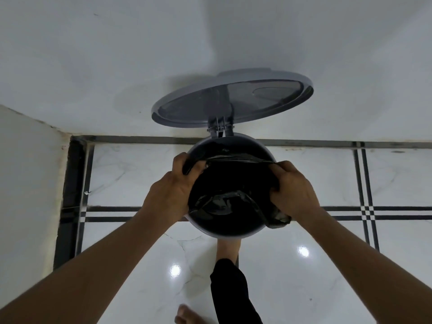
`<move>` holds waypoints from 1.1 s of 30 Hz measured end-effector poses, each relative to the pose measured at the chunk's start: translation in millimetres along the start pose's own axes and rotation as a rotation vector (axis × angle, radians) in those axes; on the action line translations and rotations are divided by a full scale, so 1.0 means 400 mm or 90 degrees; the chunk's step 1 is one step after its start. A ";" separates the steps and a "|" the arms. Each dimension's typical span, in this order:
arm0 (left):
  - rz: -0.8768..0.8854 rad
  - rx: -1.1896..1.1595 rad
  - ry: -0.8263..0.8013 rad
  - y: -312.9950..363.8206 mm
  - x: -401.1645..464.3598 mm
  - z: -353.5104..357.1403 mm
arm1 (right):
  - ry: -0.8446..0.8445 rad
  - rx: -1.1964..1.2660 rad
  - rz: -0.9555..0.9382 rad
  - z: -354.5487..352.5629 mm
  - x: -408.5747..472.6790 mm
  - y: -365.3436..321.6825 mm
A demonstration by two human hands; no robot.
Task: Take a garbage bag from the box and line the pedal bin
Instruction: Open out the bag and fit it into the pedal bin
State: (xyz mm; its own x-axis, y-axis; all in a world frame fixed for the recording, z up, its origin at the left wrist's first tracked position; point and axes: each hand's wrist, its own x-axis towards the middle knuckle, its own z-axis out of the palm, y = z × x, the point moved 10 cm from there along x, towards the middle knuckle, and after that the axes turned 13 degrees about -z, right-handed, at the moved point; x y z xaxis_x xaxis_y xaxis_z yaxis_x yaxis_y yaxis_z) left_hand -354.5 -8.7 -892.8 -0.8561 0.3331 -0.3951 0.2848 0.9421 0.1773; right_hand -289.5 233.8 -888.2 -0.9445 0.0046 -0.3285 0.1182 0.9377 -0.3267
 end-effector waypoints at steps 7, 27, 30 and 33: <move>0.011 -0.141 0.119 -0.065 0.023 -0.086 | 0.137 0.208 0.100 -0.078 0.025 0.061; -0.140 -0.487 -0.198 -0.135 0.171 -0.019 | -0.265 0.086 0.035 -0.008 0.230 0.042; -0.091 -0.346 -0.225 -0.114 0.201 -0.027 | -0.321 0.196 0.071 0.005 0.258 0.053; -0.202 -0.278 -0.353 -0.133 0.205 0.031 | -0.378 0.419 0.261 0.035 0.213 0.100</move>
State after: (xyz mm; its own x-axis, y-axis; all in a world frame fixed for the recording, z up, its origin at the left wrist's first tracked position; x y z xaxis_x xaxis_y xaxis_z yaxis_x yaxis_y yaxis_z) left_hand -434.6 -31.0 -945.8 -0.4942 0.1291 -0.8597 -0.2333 0.9329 0.2742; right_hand -361.2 266.9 -941.6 -0.5053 -0.0575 -0.8610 0.7209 0.5202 -0.4578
